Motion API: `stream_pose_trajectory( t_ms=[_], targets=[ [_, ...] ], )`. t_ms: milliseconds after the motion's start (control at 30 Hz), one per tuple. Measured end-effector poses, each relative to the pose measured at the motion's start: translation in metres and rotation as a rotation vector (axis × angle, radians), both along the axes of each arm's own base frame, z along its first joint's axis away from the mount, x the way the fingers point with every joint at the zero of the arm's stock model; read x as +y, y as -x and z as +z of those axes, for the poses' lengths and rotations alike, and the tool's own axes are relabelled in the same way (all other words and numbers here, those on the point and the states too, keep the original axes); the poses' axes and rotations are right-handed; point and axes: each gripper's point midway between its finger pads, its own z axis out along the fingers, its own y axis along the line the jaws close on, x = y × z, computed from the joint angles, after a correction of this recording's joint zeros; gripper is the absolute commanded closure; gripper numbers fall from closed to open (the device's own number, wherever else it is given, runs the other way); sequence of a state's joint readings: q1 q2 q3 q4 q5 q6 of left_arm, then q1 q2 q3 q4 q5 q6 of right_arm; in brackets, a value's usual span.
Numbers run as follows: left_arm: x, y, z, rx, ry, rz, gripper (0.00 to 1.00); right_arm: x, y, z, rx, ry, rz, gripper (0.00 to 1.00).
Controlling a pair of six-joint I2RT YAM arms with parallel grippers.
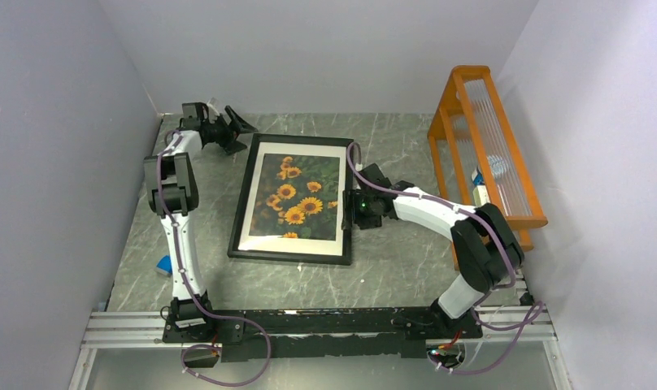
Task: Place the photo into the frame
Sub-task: Adjust the photo frame at the center of the board.
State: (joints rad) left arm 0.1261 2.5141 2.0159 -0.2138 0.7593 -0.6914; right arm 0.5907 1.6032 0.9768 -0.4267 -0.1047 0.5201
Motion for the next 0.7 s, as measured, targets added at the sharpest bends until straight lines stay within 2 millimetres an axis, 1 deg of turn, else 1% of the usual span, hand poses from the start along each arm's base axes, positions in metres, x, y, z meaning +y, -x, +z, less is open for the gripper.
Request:
stream_pose_trajectory(
  t_ms=[100, 167, 267, 333, 533, 600, 700],
  targets=[
    [0.001, 0.017, -0.001, 0.046, -0.001, -0.012, 0.08, 0.002, 0.004, -0.01, 0.042, -0.001, 0.004, 0.39],
    [0.0, 0.031, -0.002, 0.078, 0.002, -0.027, 0.09, 0.007, 0.009, -0.015, 0.073, -0.019, 0.022, 0.39],
    [-0.005, 0.049, -0.004, 0.114, 0.007, -0.057, 0.11, 0.016, 0.018, -0.017, 0.101, -0.06, 0.057, 0.39],
    [-0.01, 0.056, -0.006, 0.129, -0.002, -0.08, 0.12, 0.025, 0.026, -0.017, 0.113, -0.094, 0.096, 0.4],
    [-0.021, 0.062, -0.008, 0.11, -0.073, -0.126, 0.15, 0.046, 0.057, -0.023, 0.168, -0.151, 0.197, 0.4],
    [-0.024, 0.062, -0.009, 0.102, -0.079, -0.138, 0.15, 0.056, 0.068, -0.022, 0.185, -0.174, 0.238, 0.4],
    [-0.029, 0.062, -0.009, 0.078, -0.094, -0.164, 0.14, 0.077, 0.089, -0.022, 0.207, -0.212, 0.325, 0.39]
  ],
)
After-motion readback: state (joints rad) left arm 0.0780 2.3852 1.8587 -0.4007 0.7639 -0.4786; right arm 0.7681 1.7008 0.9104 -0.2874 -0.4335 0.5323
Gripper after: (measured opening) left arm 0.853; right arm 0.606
